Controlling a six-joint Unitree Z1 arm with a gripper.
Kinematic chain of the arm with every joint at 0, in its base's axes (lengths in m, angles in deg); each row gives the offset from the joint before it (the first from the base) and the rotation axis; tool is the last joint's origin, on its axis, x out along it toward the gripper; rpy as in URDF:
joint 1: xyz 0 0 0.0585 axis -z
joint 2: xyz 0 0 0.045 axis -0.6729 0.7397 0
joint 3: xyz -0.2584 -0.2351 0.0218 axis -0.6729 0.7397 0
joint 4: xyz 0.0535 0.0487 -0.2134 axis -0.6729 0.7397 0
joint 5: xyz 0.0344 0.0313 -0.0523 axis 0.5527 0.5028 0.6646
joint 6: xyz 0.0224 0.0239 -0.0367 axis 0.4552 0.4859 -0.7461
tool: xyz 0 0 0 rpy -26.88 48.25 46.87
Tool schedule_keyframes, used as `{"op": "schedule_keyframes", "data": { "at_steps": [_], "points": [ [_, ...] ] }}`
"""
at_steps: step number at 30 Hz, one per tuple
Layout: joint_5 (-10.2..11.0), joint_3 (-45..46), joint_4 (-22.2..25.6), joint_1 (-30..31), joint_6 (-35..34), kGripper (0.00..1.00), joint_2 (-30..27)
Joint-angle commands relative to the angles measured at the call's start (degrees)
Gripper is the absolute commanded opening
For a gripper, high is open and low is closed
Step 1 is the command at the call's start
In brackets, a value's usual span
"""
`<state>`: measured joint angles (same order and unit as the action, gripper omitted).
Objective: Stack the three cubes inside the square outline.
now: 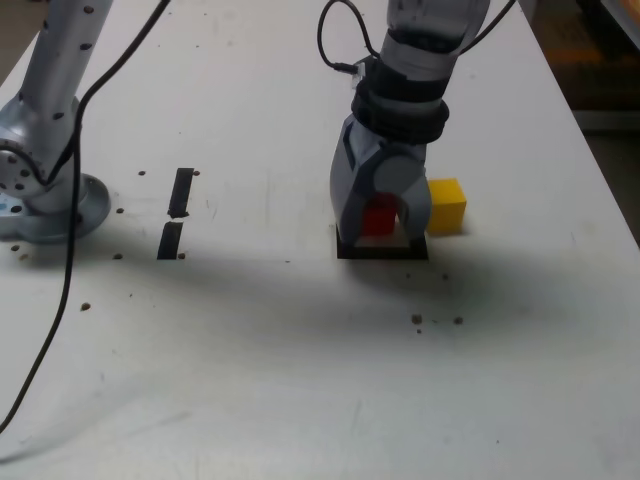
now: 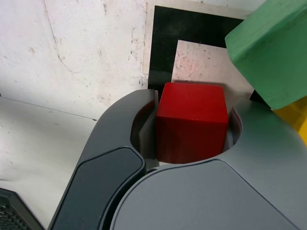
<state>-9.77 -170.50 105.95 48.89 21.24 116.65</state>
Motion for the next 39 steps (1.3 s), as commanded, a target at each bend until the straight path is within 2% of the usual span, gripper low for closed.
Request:
{"op": "schedule_keyframes", "data": {
  "at_steps": [1,12,26,39],
  "points": [
    [0.11,0.03,-0.03,0.45,0.68,0.21,-0.80],
    [-0.35,0.76,-1.17,1.42,4.57,0.24,-1.86],
    [-0.14,2.84,-4.52,1.38,6.15,0.29,-2.22],
    [0.24,4.11,-4.95,0.70,6.40,0.36,-2.63]
  ]
}}
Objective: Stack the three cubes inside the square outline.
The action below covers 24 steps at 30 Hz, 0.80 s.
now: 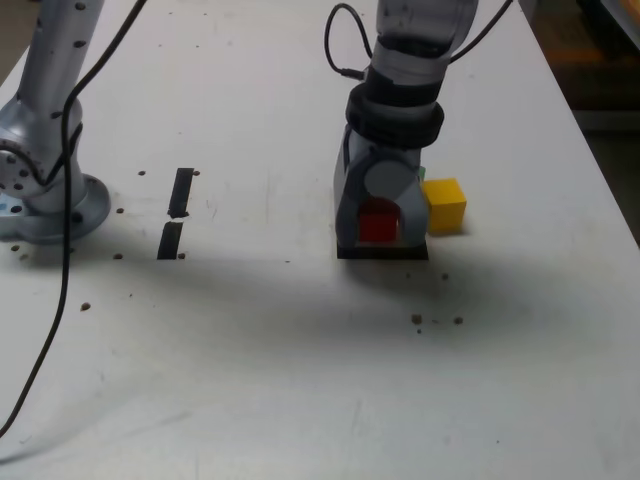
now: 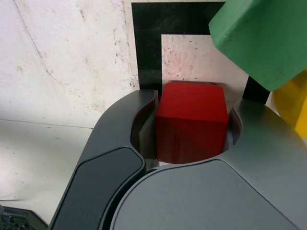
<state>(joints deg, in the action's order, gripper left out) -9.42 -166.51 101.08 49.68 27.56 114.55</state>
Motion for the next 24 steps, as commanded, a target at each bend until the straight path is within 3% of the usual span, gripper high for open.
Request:
{"op": "schedule_keyframes", "data": {
  "at_steps": [1,6,17,24],
  "points": [
    [-0.24,0.12,-0.10,-0.09,0.10,0.37,-0.54],
    [-1.09,-0.23,-0.26,-0.09,0.11,0.45,-0.19],
    [-1.84,0.83,-0.64,-0.09,0.47,0.73,0.14],
    [-1.44,1.40,-0.47,-0.09,0.66,0.80,-0.57]
  ]
}}
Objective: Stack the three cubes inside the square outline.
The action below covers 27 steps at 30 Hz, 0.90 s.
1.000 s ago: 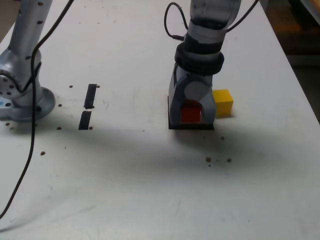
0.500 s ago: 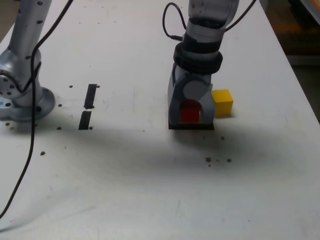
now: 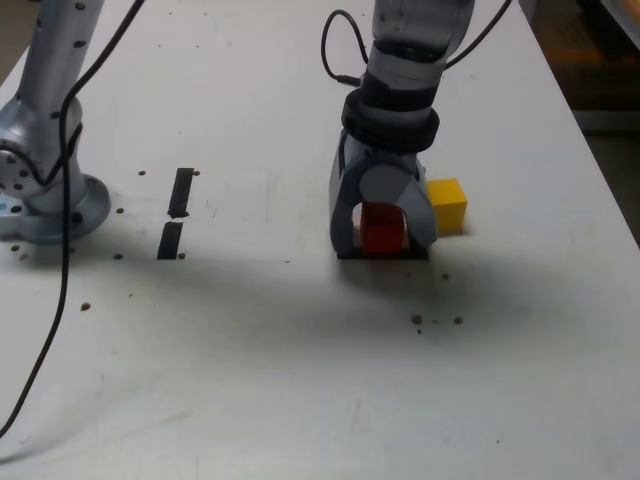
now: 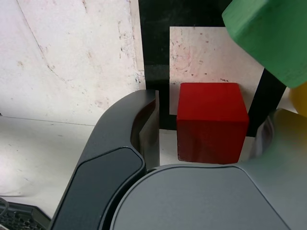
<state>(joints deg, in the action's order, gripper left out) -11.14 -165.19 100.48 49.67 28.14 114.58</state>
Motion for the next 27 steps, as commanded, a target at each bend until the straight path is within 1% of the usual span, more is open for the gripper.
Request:
{"op": "schedule_keyframes", "data": {
  "at_steps": [1,10,18,23,27],
  "points": [
    [0.51,0.09,0.21,-0.08,0.03,0.81,-0.83],
    [3.48,0.45,2.21,-0.08,-1.83,0.82,-5.08],
    [5.33,-0.08,4.30,-0.08,-3.27,0.82,-9.04],
    [6.61,-2.54,5.02,-0.07,-3.05,0.82,-9.44],
    [7.46,-6.95,6.62,0.04,-2.28,0.82,-7.84]
  ]
}}
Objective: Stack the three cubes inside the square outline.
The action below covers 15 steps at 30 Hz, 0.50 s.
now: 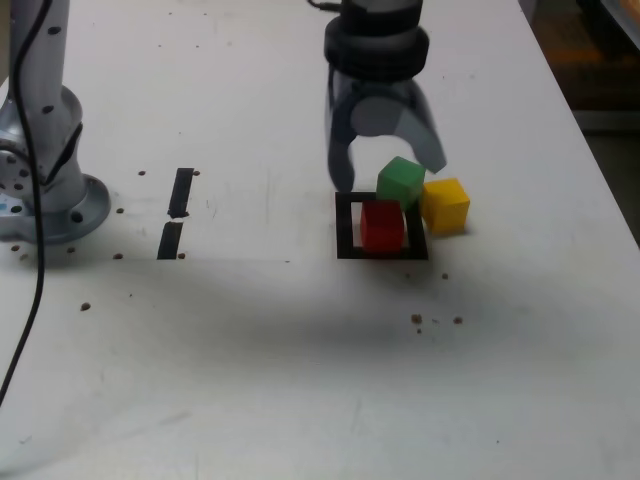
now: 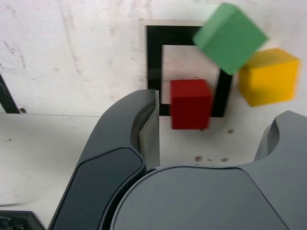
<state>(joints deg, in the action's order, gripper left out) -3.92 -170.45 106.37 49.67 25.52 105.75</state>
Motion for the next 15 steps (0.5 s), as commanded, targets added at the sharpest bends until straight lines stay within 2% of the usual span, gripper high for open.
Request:
{"op": "schedule_keyframes", "data": {
  "at_steps": [1,7,15],
  "points": [
    [0.37,-2.88,1.41,0.10,0.48,0.82,1.54],
    [0.37,-9.70,5.12,0.80,0.74,0.83,5.25],
    [-0.33,-16.84,6.32,2.39,0.63,0.85,10.62]
  ]
}}
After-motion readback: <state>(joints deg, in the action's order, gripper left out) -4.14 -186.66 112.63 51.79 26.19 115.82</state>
